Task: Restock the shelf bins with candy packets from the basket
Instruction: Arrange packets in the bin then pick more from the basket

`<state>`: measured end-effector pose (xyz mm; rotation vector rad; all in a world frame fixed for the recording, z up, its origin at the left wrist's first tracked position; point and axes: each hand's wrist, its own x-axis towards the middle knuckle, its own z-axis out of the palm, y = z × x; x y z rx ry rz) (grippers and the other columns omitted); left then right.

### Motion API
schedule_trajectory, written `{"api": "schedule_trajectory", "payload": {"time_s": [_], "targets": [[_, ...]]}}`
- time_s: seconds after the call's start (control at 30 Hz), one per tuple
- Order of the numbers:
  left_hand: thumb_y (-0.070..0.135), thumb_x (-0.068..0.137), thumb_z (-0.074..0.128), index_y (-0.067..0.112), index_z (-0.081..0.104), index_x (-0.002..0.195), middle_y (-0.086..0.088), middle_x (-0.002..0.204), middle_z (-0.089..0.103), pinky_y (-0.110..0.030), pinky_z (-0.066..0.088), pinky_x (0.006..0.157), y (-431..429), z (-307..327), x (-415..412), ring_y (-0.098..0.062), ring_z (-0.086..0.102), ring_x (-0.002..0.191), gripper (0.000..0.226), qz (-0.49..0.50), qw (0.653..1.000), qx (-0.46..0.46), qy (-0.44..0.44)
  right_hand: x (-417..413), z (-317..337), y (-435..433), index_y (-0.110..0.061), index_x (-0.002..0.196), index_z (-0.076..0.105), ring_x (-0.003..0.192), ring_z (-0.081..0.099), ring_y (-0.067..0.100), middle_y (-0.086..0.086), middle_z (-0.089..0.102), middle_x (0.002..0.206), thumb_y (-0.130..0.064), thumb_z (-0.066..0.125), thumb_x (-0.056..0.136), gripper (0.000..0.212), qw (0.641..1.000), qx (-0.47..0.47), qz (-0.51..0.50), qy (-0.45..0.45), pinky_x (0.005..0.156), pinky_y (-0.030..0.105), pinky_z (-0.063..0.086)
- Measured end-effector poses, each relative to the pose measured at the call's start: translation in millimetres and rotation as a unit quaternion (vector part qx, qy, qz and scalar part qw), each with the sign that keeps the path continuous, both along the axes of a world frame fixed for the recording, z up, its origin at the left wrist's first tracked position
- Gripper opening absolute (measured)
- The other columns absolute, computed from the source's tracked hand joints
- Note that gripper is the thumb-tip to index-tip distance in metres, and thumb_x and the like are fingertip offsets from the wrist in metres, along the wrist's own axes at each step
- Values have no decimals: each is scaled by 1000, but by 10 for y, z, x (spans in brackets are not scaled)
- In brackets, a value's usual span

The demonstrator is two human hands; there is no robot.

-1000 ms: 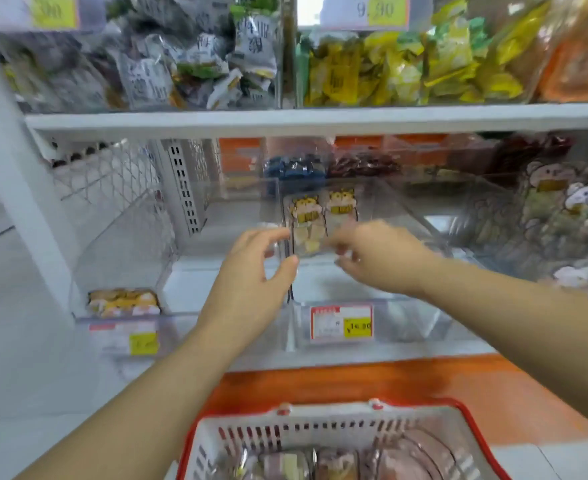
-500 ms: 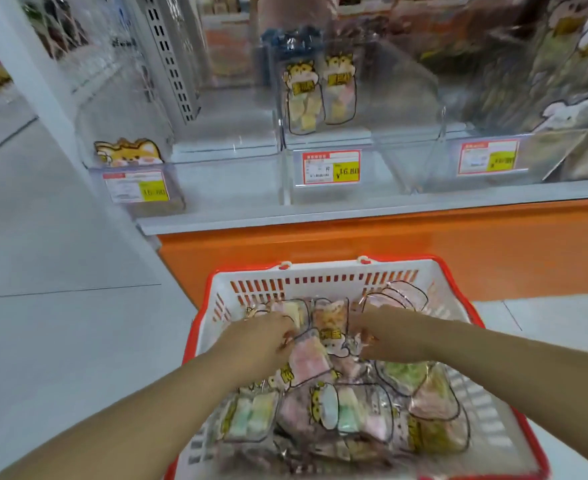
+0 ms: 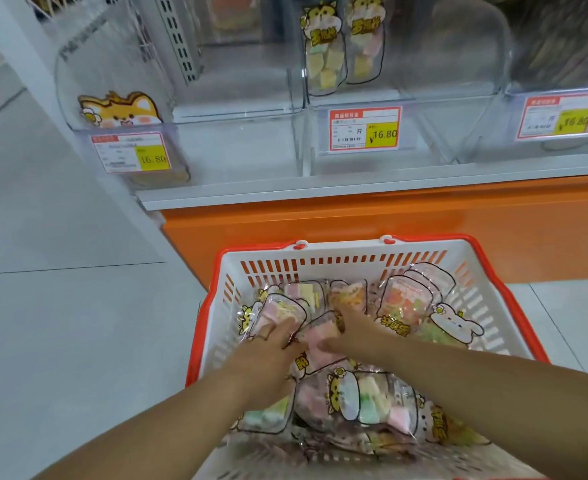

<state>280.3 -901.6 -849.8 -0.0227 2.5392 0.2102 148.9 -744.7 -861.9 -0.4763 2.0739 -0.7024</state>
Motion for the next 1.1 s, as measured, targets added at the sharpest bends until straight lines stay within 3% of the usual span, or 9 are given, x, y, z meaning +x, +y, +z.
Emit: {"api": "schedule_trajectory", "payload": {"time_s": [0.2, 0.3, 0.37, 0.5, 0.67, 0.77, 0.8, 0.9, 1.1], "targets": [[45, 100, 42, 36, 3, 158, 6, 162, -26, -52, 23, 121, -81, -136, 93, -26, -8, 154, 70, -15, 1000, -7, 8, -139, 92, -22, -15, 144, 36, 108, 58, 23, 12, 54, 133, -33, 82, 80, 81, 998, 19, 52, 11, 95, 36, 51], [44, 102, 40, 36, 7, 158, 5, 164, -24, -50, 22, 122, -82, -25, 102, -26, -6, 154, 65, -8, 1000, 1, -22, -241, 256, 83, -16, 131, 43, 84, 55, 13, 8, 57, 112, -31, 79, 83, 62, 997, 27, 70, 21, 71, 25, 49], [44, 103, 38, 33, 12, 159, 4, 165, -23, -50, 25, 120, -70, 69, 105, -28, -2, 154, 62, -15, 999, -6, -36, -317, 394, 163, -16, 113, 50, 77, 52, 12, 4, 55, 97, -32, 79, 83, 45, 996, 40, 60, 50, 65, 27, 44], [41, 103, 41, 28, 22, 157, 2, 167, -13, -50, 32, 117, -71, 129, 69, -33, 16, 151, 58, -16, 998, -18, -66, -440, 691, 339, -4, 105, 59, 65, 52, 17, 11, 59, 85, -25, 79, 80, 38, 997, 14, -10, 79, 58, 30, 41], [19, 99, 51, 26, 32, 153, -4, 155, 35, -44, 43, 107, -17, 202, 78, -27, 43, 135, 58, -32, 996, 1, -87, -475, 958, 605, -15, 116, 62, 64, 58, 27, 3, 60, 72, -13, 78, 78, 41, 996, -40, -60, 55, 62, 42, 52], [1, 97, 43, 28, 18, 158, -6, 157, 35, -43, 41, 110, 63, 191, 154, -28, 40, 140, 72, -32, 993, 9, -113, -413, 1079, 754, -18, 121, 67, 88, 71, 31, -1, 67, 101, -8, 78, 80, 44, 996, -45, -39, 72, 74, 42, 61], [-3, 94, 42, 29, 14, 159, -7, 158, 34, -44, 42, 109, 76, 181, 168, -29, 40, 140, 77, -34, 993, 4, -110, -393, 1092, 800, -16, 122, 69, 83, 71, 25, 0, 69, 104, -6, 78, 80, 44, 996, -48, -35, 73, 71, 37, 62], [-6, 90, 51, 31, 3, 159, -10, 160, 28, -45, 44, 106, 72, 167, 184, -31, 39, 139, 92, -40, 992, -12, -119, -345, 1100, 879, -13, 124, 69, 52, 58, 9, -7, 64, 76, -6, 79, 80, 46, 996, -35, -26, 81, 60, 27, 56], [26, 80, 82, 19, 16, 157, -9, 155, 33, -44, 39, 111, 90, 90, 138, -30, 39, 138, 101, -50, 992, -35, -110, -373, 1077, 846, -12, 125, 68, 47, 55, 3, -13, 54, 77, -9, 80, 79, 47, 995, -47, -20, 90, 59, 27, 54]]}}
